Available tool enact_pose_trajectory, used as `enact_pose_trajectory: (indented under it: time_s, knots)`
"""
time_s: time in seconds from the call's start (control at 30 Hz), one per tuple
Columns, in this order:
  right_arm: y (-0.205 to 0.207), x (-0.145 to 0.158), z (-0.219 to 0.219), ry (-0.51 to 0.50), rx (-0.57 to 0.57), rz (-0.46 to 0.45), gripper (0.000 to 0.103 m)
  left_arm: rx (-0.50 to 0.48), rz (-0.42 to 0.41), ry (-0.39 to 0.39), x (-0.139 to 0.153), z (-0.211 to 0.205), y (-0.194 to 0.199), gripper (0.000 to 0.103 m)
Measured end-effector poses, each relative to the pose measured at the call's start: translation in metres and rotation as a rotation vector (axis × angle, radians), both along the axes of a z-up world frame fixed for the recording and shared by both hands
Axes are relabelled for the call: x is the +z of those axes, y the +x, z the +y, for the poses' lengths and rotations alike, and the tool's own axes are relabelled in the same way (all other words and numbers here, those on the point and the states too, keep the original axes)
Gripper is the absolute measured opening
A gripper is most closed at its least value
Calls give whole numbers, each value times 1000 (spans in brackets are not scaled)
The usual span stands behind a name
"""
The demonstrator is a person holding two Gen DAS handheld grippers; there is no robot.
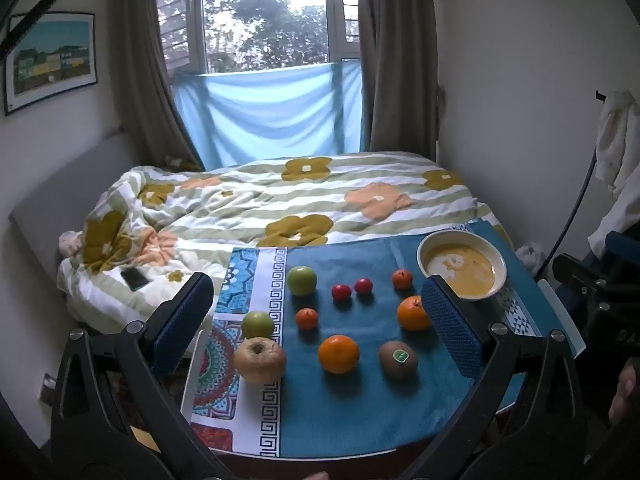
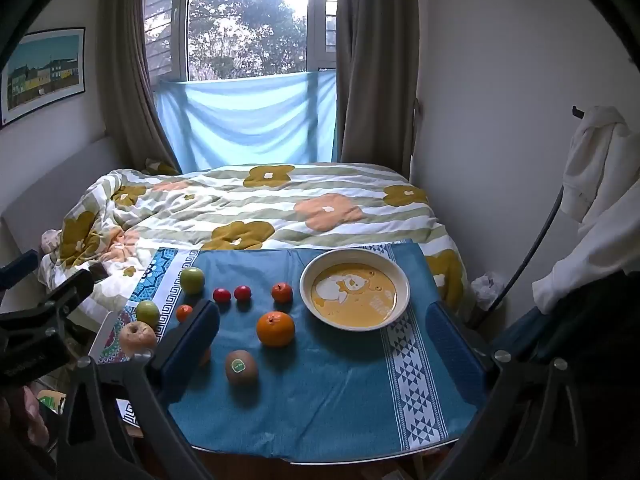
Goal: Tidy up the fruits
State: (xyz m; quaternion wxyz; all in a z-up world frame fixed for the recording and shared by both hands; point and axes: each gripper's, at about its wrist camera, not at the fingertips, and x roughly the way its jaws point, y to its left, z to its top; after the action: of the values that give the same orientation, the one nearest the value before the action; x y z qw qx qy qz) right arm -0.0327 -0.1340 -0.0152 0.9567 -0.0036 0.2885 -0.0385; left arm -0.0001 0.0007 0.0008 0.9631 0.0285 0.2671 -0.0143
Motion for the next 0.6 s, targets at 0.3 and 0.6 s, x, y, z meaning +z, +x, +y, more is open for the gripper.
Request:
enact_pose_trajectory:
  time_s: [0.3,0.6]
  knots:
    - [0,0,0,0,2,4,103,14,-8,12,0,-6,-4,103]
    - [0,0,0,1,0,7,103,31,-3,4,-3,2,1,103]
